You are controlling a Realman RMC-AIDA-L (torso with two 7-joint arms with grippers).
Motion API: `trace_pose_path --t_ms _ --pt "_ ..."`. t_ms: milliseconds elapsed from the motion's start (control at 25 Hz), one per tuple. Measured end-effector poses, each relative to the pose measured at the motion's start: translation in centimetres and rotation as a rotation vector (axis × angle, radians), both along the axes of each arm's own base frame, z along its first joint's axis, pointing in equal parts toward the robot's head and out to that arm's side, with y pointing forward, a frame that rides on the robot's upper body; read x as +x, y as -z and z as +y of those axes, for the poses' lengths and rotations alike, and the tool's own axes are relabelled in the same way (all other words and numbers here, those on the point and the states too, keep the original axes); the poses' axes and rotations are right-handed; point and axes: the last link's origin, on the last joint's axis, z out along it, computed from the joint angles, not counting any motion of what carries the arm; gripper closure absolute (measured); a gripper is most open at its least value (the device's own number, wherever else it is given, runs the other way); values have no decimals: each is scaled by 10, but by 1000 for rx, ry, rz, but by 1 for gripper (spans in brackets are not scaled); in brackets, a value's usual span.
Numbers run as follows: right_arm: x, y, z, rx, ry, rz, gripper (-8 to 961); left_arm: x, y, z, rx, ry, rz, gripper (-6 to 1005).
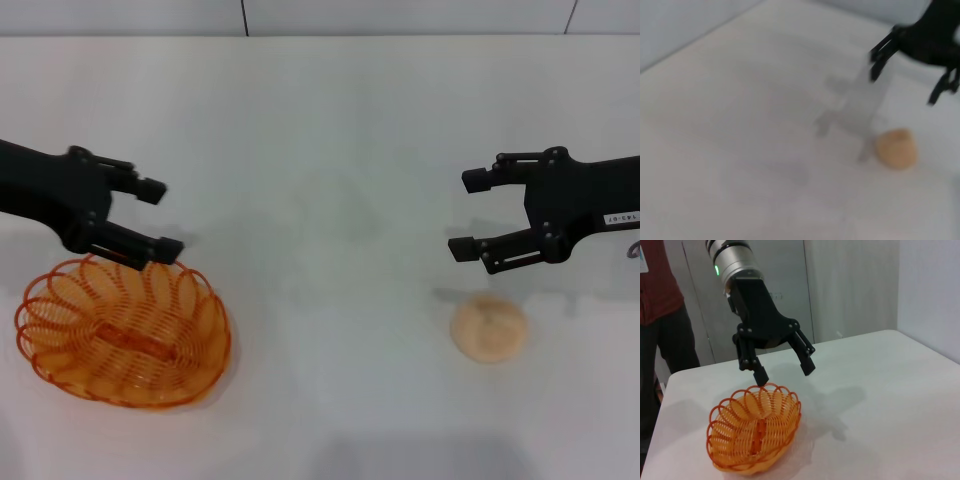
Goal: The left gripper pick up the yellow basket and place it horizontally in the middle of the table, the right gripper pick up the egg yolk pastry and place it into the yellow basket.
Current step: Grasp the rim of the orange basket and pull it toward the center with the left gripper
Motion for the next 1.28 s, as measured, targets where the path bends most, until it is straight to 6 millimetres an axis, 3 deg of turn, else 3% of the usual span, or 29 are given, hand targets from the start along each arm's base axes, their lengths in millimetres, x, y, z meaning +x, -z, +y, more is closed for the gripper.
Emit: trace_pose_path --t_ms 200,560,1280 --pt "0 1 0 -3 1 5 80 -1 -18 8 0 -90 171 174" --pt "0 2 -1 -4 6 13 80 -10 -34 7 13 -261 383 189" --pt "0 5 1 -2 11 31 81 -50 -17 -9 47 -495 472 219"
